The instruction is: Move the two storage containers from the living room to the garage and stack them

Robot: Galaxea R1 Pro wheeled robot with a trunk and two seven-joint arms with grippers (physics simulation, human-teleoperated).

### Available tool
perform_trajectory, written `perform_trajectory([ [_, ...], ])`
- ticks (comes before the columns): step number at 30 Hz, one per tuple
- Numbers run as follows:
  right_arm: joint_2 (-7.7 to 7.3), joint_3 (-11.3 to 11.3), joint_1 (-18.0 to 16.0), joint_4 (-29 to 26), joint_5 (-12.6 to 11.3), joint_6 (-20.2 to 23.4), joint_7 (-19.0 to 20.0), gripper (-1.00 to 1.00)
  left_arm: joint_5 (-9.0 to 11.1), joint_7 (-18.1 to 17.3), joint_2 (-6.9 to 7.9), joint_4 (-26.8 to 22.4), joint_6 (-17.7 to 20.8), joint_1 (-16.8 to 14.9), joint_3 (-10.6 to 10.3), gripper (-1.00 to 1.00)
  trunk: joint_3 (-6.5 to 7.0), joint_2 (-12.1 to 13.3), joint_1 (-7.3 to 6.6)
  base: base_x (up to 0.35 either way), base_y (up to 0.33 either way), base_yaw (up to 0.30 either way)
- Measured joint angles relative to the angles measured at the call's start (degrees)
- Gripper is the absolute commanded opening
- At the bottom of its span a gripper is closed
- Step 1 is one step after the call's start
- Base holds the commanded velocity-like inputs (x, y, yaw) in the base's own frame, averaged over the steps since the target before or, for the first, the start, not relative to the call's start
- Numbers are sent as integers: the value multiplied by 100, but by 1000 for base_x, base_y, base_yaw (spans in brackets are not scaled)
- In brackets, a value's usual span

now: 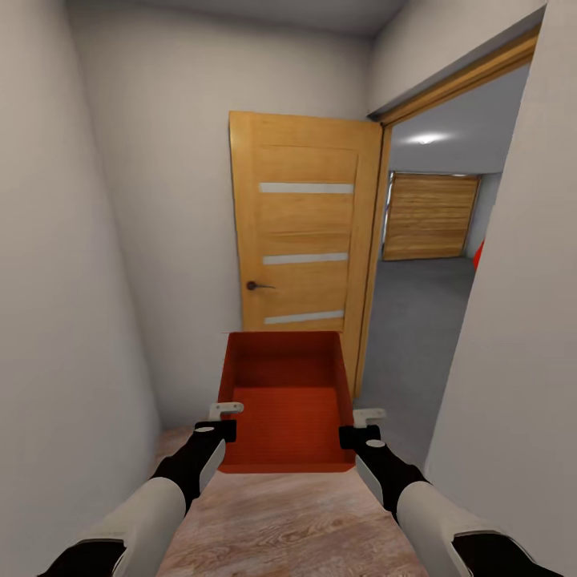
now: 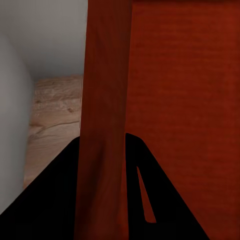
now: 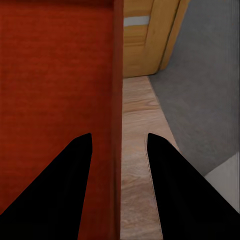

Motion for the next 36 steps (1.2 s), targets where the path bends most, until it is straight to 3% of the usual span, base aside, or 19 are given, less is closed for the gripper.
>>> perform_trajectory([
  [27, -11, 1, 0, -1, 0, -48, 10, -100, -15, 2, -10, -2, -51, 2, 4, -100, 0, 0, 0, 1, 0, -19],
  [36, -6, 3, 1, 0, -1, -41, 4, -100, -5, 1, -5, -3, -43, 4, -2, -100, 0, -1, -3, 227, 0, 0],
])
